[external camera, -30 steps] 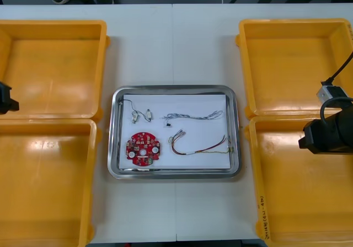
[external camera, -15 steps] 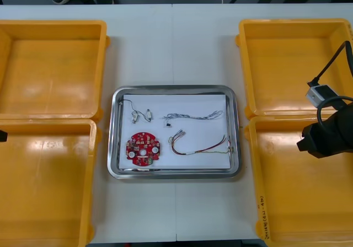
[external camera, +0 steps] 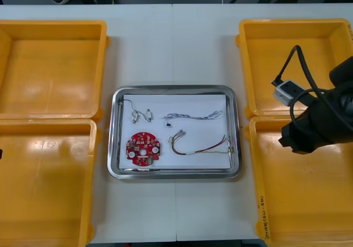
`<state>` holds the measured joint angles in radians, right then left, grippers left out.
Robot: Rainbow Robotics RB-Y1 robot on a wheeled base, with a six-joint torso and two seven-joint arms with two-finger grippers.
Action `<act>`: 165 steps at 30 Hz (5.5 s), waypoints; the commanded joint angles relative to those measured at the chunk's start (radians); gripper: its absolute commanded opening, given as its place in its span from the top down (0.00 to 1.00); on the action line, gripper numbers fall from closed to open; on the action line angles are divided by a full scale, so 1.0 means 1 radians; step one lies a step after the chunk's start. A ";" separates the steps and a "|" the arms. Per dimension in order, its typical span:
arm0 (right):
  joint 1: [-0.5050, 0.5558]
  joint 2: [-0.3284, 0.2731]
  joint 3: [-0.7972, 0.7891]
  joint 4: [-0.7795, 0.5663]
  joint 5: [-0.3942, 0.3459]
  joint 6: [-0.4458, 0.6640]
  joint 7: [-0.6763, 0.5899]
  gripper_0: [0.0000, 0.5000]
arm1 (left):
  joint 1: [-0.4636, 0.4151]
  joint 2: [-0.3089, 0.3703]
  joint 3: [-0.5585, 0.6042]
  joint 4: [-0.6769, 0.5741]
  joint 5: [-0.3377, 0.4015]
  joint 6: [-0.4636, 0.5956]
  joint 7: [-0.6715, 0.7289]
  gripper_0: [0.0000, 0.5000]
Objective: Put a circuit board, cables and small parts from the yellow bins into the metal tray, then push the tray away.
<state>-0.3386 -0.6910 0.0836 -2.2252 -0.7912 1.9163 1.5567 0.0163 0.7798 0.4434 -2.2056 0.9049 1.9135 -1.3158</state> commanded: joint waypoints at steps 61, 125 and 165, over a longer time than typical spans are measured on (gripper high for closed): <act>-0.422 0.352 0.668 0.211 0.191 0.004 0.447 0.00 | 0.037 0.039 0.017 -0.032 0.022 0.006 0.020 0.00; -0.430 0.531 0.992 0.512 0.334 -0.203 0.370 0.00 | 0.037 0.039 0.017 -0.032 0.022 0.006 0.020 0.00; -0.496 0.533 0.878 0.521 0.437 -0.172 0.359 1.00 | 0.037 0.039 0.017 -0.032 0.022 0.006 0.020 0.00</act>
<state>-0.7902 -0.1863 1.0054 -1.7026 -0.3650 1.7351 1.9389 0.0321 0.7798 0.4434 -2.2109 0.9190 1.9136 -1.3158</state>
